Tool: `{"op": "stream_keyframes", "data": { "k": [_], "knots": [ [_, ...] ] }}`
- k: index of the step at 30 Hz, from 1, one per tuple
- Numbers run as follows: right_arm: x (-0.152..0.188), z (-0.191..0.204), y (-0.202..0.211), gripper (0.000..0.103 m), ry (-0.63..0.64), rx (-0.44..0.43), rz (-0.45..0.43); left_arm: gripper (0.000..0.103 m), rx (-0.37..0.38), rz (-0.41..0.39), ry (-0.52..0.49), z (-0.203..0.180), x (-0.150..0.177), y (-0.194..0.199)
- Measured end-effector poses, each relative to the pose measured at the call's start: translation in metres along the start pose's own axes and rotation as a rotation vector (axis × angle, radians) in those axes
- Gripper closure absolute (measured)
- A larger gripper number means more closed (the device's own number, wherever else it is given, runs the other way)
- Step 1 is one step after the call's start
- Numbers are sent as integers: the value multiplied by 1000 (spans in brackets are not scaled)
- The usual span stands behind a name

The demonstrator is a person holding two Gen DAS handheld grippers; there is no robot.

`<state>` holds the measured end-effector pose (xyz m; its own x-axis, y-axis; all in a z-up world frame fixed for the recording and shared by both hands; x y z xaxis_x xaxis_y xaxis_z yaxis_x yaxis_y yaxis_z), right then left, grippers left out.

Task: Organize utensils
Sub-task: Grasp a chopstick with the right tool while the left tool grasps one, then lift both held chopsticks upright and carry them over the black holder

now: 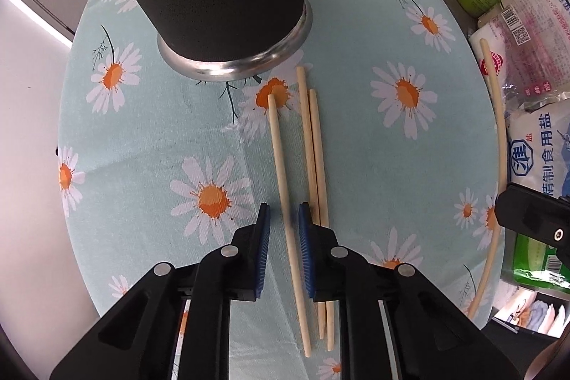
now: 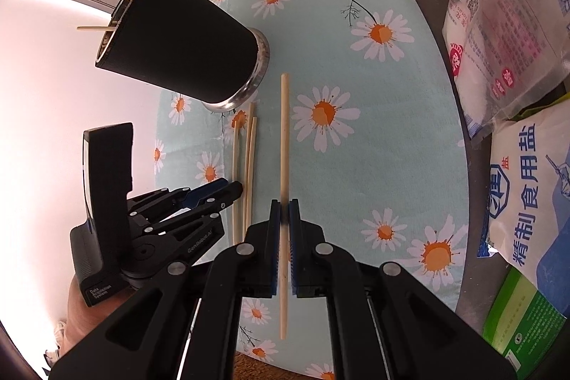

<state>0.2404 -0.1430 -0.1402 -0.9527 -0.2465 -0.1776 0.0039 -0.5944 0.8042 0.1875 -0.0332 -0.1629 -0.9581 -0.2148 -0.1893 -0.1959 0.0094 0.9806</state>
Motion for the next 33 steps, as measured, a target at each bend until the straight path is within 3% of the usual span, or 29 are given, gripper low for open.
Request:
{"op": "stream_keyframes", "data": {
  "k": [5, 11, 17, 33],
  "knots": [
    [2, 1, 2, 97, -6, -8, -12, 99, -45, -3, -19, -6, 0, -1],
    [7, 3, 0, 97, -4, 1, -9, 99, -29, -12, -16, -8, 1, 1],
    [8, 14, -6, 97, 29, 18, 3, 99, 30, -54, 26, 0, 8, 11],
    [8, 57, -16, 97, 147, 36, 16, 99, 180, -268, 165, 59, 41, 88]
  ]
}}
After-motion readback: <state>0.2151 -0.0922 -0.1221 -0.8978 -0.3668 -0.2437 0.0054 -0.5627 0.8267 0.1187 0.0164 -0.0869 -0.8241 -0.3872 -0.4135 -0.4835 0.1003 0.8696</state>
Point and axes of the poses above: each gripper's, at about its wrist camera, not at the fingertips, and y roughly against the way its jaws point, z to its left, x to its underside, the point moved 4 cm from there along -y, roughly the way its jaws point, and after that the axes turned 6 degrees about -z, right-handed, at the moved point
